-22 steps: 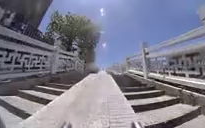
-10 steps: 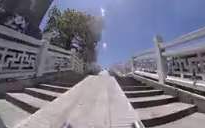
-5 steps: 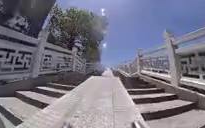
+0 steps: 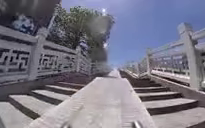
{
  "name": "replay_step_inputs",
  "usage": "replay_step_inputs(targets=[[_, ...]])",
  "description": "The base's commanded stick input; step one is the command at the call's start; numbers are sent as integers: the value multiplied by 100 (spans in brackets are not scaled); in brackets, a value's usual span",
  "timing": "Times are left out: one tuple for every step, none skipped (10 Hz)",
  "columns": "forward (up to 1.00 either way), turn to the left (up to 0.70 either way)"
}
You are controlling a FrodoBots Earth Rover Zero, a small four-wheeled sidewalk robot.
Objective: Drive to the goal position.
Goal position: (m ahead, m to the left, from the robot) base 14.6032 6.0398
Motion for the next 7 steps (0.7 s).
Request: replay_step_inputs(targets=[[70, 0], [70, 0], [70, 0], [70, -5], [70, -14], [70, -13], [70, -8]])
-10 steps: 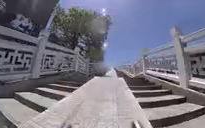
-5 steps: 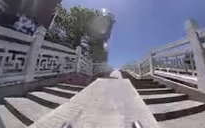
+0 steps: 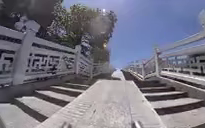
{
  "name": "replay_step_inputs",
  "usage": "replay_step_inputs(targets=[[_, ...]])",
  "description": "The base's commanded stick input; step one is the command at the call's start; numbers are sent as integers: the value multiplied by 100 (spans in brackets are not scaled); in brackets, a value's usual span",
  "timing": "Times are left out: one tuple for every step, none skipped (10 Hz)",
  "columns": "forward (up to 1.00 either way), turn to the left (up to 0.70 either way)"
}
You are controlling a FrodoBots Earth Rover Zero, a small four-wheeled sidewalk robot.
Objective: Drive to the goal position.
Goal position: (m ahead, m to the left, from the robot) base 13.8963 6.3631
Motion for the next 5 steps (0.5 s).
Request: replay_step_inputs(targets=[[70, -1], [70, 0], [70, 0], [70, 0], [70, 0]])
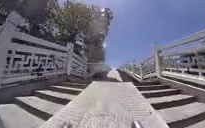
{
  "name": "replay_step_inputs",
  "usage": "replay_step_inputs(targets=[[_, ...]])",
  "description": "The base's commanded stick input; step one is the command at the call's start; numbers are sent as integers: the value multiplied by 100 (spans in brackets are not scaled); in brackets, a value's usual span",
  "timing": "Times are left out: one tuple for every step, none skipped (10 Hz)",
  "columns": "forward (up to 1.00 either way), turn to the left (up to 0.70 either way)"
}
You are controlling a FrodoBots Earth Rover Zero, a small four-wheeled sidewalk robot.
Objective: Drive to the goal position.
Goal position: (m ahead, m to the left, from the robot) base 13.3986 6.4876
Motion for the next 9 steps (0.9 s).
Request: replay_step_inputs(targets=[[70, 0], [70, 0], [70, 0], [70, 0], [70, 0], [70, 0], [70, 0], [70, 0], [70, 0]])
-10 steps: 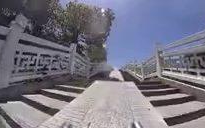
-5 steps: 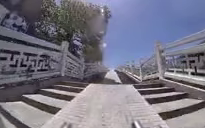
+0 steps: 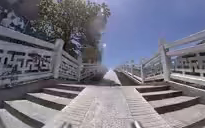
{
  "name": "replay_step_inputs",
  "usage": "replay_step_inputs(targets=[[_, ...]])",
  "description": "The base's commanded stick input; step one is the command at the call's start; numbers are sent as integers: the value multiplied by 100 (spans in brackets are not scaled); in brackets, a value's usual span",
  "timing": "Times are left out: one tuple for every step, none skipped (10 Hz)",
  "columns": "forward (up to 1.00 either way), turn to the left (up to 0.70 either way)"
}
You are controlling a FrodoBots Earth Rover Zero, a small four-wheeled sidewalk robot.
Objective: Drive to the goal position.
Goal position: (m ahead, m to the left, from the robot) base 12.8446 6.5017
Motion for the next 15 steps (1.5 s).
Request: replay_step_inputs(targets=[[70, 0], [70, 0], [70, 0], [70, 0], [70, 0], [70, 0], [70, 0], [70, 0], [70, 0], [70, 0], [70, 0], [70, -3], [70, -13], [70, -14], [70, -14]])
